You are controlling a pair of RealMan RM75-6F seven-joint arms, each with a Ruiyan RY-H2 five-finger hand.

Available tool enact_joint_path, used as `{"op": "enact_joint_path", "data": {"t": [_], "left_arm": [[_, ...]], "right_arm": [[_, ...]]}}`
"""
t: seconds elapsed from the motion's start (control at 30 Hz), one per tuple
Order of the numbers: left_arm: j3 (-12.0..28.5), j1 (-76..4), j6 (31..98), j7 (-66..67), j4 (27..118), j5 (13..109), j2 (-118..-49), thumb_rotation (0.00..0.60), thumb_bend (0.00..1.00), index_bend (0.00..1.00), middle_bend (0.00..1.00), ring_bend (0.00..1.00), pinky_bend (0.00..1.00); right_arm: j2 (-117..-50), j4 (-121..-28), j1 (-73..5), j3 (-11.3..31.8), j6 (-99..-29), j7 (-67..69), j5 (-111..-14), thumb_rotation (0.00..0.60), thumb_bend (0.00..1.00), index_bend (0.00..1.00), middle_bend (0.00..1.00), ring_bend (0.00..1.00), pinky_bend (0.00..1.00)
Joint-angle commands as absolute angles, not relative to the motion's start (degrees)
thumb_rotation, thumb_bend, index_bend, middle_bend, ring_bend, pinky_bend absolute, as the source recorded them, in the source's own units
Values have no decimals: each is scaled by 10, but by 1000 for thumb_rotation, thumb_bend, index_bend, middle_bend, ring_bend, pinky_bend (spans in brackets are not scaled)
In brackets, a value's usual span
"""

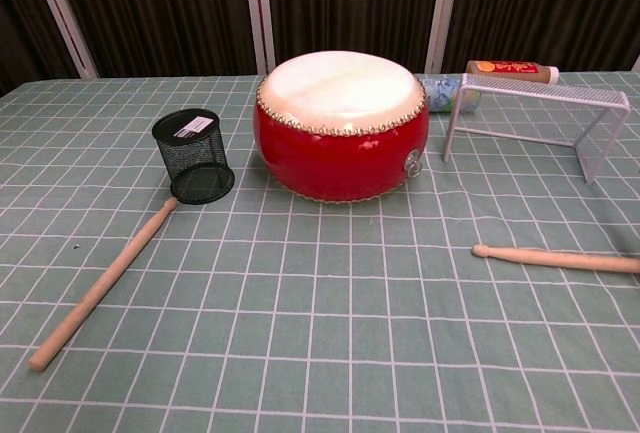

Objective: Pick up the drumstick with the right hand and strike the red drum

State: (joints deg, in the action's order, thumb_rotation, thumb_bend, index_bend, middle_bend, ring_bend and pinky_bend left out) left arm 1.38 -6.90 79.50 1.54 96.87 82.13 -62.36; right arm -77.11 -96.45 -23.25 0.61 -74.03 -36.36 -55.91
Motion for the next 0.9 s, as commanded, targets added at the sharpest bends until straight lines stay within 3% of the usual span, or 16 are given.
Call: {"op": "enact_joint_path", "data": {"t": [0.03, 0.13, 0.23, 0.37, 0.6, 0.7, 0.9], "left_arm": [[14, -69, 795, 16, 969, 821, -624, 600, 0, 0, 0, 0, 8], [14, -69, 796, 16, 970, 821, -624, 600, 0, 0, 0, 0, 8], [14, -68, 798, 15, 969, 824, -624, 600, 0, 0, 0, 0, 8], [15, -67, 805, 12, 965, 831, -626, 600, 0, 0, 0, 0, 8], [11, -68, 821, 2, 942, 862, -633, 600, 0, 0, 0, 0, 8], [11, -67, 827, 9, 934, 868, -638, 600, 0, 0, 0, 0, 8], [15, -65, 838, 23, 924, 868, -646, 600, 0, 0, 0, 0, 8]], "right_arm": [[-762, -981, -229, 8, -744, -384, -544, 600, 390, 3, 861, 919, 871], [-756, -994, -224, 8, -752, -396, -537, 600, 385, 0, 800, 869, 843], [-744, -1008, -216, 8, -768, -391, -551, 600, 382, 0, 646, 733, 717], [-718, -1016, -193, 4, -814, -333, -635, 600, 374, 0, 375, 450, 438], [-657, -982, -127, -8, -942, -175, -790, 600, 277, 0, 33, 56, 128], [-649, -940, -93, -5, -1001, -110, -827, 600, 253, 0, 0, 4, 73], [-663, -853, -50, -8, -1041, -25, -848, 600, 240, 0, 0, 0, 23]]}}
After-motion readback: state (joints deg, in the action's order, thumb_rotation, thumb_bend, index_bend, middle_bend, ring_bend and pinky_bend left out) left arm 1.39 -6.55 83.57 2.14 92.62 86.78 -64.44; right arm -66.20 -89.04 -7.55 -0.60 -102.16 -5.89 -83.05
